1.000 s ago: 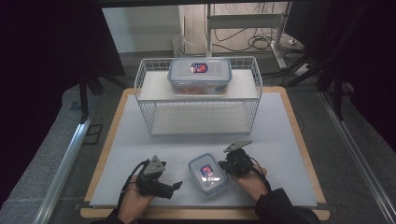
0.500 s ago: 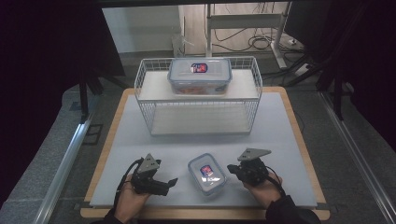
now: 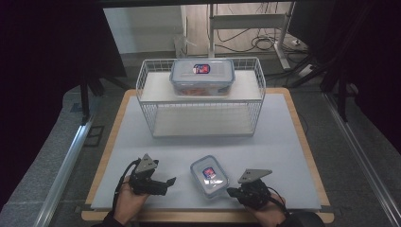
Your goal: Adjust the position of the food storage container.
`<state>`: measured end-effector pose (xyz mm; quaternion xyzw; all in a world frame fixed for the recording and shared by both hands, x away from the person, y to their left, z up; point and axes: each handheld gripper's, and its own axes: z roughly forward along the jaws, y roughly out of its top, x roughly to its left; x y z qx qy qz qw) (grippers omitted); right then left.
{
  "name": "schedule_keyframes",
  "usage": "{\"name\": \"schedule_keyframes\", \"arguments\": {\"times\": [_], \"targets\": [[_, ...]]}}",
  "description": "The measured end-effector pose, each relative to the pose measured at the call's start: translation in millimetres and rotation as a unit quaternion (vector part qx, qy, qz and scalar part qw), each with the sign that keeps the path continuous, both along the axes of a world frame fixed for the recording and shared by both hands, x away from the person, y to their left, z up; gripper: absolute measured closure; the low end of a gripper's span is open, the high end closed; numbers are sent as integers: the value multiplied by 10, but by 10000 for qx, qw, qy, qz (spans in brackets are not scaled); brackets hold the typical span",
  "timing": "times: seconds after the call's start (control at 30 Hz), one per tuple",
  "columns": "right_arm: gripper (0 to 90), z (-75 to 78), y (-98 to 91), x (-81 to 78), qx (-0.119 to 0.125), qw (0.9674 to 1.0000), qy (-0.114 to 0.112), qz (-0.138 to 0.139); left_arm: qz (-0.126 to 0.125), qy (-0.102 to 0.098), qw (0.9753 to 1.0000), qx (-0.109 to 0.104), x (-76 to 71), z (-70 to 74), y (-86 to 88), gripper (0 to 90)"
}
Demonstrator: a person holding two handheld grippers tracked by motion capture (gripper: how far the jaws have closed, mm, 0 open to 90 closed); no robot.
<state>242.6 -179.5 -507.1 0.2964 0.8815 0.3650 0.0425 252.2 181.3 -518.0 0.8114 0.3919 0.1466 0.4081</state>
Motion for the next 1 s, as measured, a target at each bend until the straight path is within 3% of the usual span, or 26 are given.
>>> {"name": "schedule_keyframes", "arguments": {"times": [0.13, 0.33, 0.63, 0.73, 0.8, 0.87, 0.93, 1.0], "targets": [[895, -61, 78, 21, -87, 9999, 75, 121, -20, -2, 10000, 42, 10, -12, 1, 65], [896, -67, 89, 141, -84, 9999, 56, 13, -17, 8, 10000, 27, 23, -17, -7, 66], [896, -85, 129, 401, 28, 9997, 164, -176, 90, 228, 9997, 41, 146, -28, 17, 70], [896, -98, 149, 463, 46, 9995, 214, -225, 140, 303, 9994, -87, 241, -9, 46, 86], [896, -105, 162, 498, 35, 9995, 199, -248, 204, 231, 9995, -32, 297, 18, 44, 146], [896, -105, 175, 558, 34, 9994, 171, -290, 185, 130, 9997, 60, 378, 37, 33, 281], [896, -104, 191, 624, 23, 9993, 134, -341, 133, 152, 9998, 87, 440, 33, 15, 461], [896, -107, 200, 662, 21, 9993, 121, -364, 106, 185, 9995, 213, 544, -1, -39, 573]]}}
